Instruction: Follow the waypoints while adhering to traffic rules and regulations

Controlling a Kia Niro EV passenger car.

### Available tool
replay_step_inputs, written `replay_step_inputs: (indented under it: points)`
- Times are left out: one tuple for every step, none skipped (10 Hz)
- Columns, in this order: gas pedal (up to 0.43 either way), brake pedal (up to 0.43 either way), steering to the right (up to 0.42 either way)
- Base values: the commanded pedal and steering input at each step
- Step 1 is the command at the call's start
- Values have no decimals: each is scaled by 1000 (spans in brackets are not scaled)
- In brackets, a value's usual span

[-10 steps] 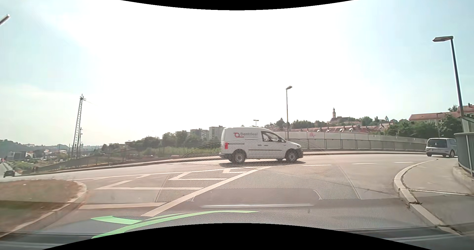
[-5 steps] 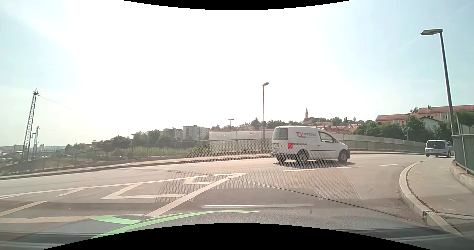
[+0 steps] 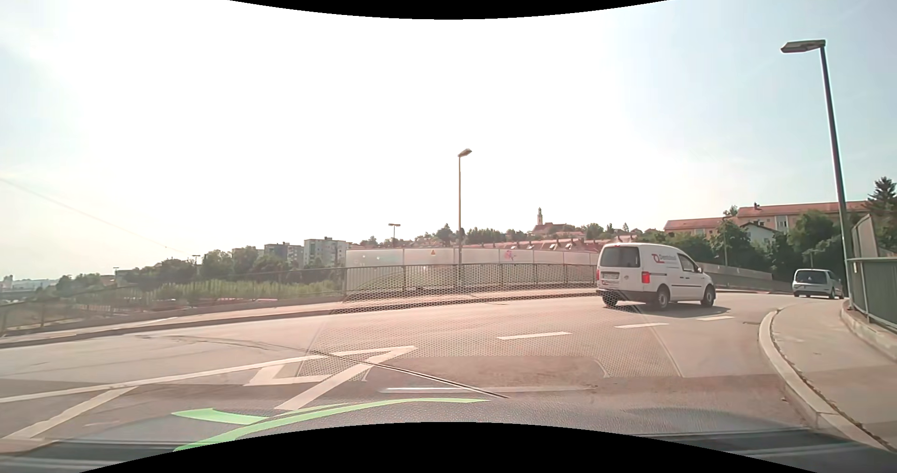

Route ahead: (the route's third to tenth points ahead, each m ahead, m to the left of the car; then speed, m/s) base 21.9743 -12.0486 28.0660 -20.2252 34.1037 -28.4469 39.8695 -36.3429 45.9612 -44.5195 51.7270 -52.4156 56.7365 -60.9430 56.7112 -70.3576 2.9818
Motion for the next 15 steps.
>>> replay_step_inputs:
  points:
    - [449,0,247]
    - [461,0,246]
    - [461,0,247]
    - [461,0,247]
    - [449,0,247]
    - [409,0,247]
    - [398,0,247]
    - [390,0,248]
    - [390,0,249]
    - [390,0,252]
    - [390,0,252]
    - [378,0,252]
    - [378,0,251]
    - [378,0,251]
    - [378,0,250]
